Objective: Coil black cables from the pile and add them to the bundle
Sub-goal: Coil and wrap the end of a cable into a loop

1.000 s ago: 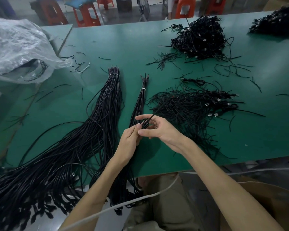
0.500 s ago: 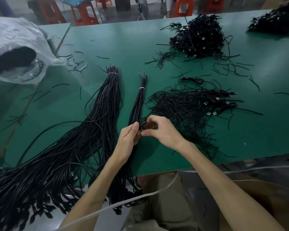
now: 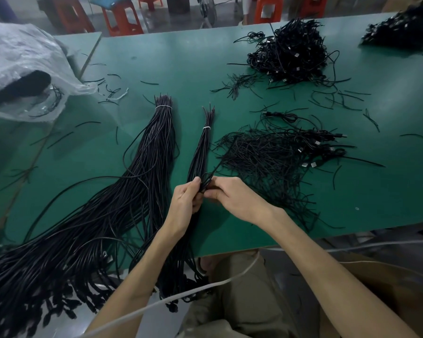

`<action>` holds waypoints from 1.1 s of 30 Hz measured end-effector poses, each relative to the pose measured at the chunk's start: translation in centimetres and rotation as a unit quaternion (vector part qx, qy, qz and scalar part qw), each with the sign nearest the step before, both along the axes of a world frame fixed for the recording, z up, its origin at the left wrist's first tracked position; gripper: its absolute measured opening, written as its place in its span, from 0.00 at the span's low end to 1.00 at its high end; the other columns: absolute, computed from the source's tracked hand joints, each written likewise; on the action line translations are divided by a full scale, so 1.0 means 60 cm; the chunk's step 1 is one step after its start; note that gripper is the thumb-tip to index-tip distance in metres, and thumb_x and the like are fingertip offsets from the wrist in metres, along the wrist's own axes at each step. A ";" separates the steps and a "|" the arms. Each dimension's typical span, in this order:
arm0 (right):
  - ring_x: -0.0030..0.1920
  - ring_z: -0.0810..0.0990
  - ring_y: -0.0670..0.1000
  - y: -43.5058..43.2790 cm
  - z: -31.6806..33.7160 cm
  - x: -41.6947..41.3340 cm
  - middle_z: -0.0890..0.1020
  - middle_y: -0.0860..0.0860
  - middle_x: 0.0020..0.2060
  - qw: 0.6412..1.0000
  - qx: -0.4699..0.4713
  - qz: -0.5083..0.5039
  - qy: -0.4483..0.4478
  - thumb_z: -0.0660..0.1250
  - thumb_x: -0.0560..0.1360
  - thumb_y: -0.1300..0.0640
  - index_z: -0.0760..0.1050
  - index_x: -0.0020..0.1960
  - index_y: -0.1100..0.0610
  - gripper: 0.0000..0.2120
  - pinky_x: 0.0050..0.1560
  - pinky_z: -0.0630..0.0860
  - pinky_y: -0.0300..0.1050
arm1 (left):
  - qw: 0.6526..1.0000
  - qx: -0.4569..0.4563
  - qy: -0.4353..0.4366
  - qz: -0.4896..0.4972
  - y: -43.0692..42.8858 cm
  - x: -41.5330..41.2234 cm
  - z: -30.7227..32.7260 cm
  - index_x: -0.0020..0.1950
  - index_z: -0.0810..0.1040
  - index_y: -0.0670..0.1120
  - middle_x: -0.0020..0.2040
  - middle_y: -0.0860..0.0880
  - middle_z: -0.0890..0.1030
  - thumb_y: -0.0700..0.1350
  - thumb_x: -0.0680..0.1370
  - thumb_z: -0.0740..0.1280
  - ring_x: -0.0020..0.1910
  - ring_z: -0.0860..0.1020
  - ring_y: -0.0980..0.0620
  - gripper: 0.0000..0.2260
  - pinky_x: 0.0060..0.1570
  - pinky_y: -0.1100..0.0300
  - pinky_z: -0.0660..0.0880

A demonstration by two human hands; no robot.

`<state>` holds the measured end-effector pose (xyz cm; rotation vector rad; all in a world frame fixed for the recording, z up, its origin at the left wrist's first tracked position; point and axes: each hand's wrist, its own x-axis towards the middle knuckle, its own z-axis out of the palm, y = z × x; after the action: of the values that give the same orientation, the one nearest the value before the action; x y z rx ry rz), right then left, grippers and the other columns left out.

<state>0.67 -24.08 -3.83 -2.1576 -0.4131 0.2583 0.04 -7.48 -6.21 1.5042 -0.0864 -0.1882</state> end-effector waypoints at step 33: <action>0.37 0.68 0.46 0.000 0.021 -0.035 0.71 0.43 0.35 0.979 -0.055 -0.072 -0.184 0.62 0.83 0.57 0.69 0.39 0.53 0.13 0.40 0.68 0.47 | 0.991 0.077 -0.029 -0.107 0.039 -0.031 0.076 0.70 0.68 0.40 0.45 0.40 0.85 0.40 0.88 0.51 0.32 0.81 0.38 0.13 0.33 0.55 0.70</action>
<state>-1.46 -24.05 -2.59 -2.3354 -0.4553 -0.2081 -1.80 -5.16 -1.66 1.6532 -0.2862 -0.3283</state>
